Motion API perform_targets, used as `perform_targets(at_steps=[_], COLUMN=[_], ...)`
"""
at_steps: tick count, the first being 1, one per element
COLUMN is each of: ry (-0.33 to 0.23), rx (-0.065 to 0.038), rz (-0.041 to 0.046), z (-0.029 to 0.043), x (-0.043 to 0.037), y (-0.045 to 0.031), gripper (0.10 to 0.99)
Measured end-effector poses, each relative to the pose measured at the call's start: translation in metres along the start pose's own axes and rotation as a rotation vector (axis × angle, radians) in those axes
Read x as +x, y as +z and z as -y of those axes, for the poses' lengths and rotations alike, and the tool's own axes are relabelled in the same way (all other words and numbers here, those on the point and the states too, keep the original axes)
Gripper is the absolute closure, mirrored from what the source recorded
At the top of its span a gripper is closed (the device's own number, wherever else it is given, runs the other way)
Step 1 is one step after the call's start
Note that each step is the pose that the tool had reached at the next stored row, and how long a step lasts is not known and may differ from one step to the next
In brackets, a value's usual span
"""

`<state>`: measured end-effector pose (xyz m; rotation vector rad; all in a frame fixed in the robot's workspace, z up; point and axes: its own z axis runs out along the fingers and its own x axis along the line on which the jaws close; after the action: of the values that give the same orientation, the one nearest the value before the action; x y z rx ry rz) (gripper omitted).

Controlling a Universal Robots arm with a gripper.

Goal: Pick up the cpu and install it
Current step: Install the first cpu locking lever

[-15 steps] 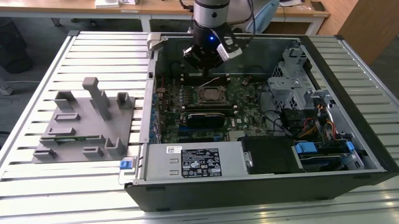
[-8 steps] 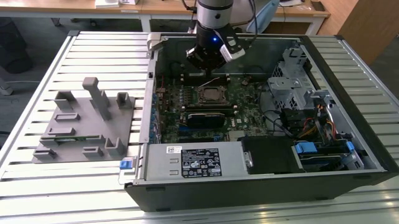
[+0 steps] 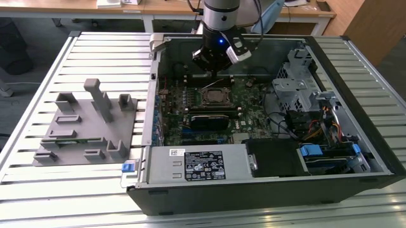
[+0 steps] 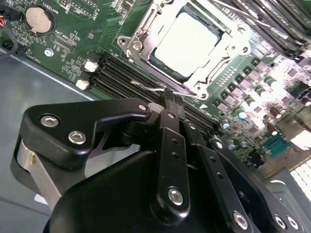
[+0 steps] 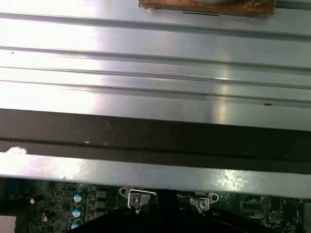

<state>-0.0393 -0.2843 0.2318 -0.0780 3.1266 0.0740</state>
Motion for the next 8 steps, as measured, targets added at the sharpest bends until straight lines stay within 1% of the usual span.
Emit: perform_targets(at_steps=[2, 8], ry=[0.0, 0.0], rx=[0.0, 0.0], rz=[-0.0001, 0.0], z=[-0.0012, -0.0018], x=[-0.0015, -0.0056], y=[0.0014, 0.0037], gripper=[0.98, 0.98])
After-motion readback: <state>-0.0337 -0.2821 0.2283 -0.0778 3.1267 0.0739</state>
